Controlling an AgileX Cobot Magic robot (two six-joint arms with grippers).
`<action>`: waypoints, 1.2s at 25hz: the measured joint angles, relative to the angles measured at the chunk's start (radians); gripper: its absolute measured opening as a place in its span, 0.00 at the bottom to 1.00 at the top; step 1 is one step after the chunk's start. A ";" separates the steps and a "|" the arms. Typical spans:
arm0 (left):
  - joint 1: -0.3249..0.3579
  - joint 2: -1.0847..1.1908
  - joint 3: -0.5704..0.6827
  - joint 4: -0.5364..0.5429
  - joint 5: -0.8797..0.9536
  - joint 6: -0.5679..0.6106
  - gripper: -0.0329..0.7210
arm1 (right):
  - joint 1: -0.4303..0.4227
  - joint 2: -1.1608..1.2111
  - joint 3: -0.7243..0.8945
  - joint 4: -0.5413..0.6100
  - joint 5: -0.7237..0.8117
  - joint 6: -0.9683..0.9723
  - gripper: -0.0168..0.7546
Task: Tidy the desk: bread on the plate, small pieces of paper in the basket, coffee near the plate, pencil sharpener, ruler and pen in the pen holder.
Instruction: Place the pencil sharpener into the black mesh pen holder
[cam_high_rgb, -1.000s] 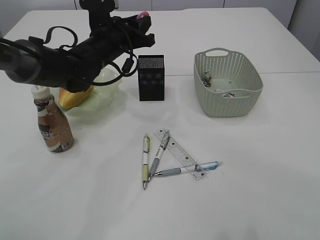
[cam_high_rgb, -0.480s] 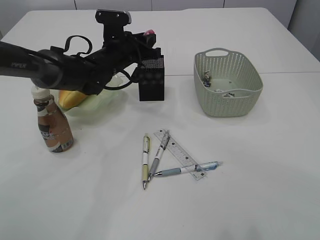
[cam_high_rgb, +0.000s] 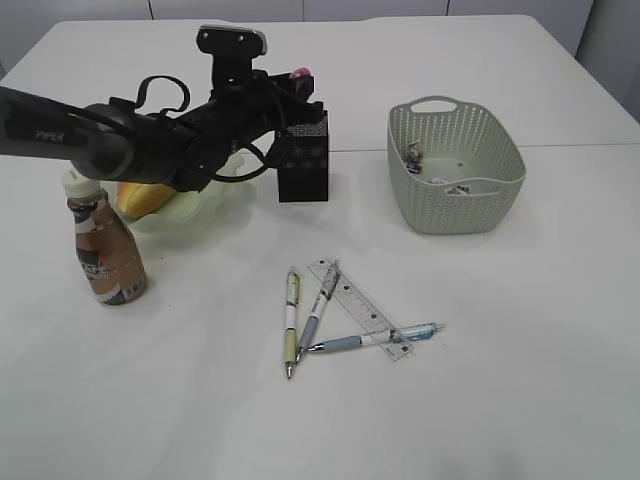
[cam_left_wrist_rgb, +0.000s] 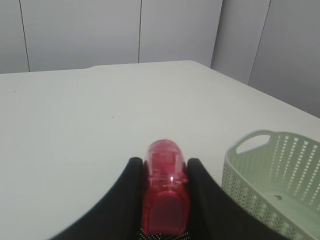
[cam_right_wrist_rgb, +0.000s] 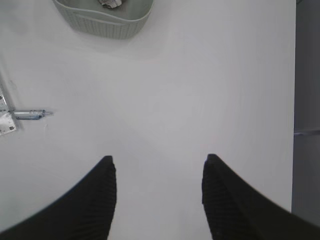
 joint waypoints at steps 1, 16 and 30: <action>0.000 0.000 0.000 0.000 0.000 0.000 0.25 | 0.000 0.000 0.000 0.000 0.000 0.000 0.58; 0.000 0.020 -0.002 0.009 0.003 0.000 0.49 | 0.000 0.000 0.000 0.000 0.000 0.000 0.58; 0.000 -0.073 -0.002 0.011 0.246 0.000 0.51 | 0.000 0.000 0.000 -0.001 0.000 0.000 0.58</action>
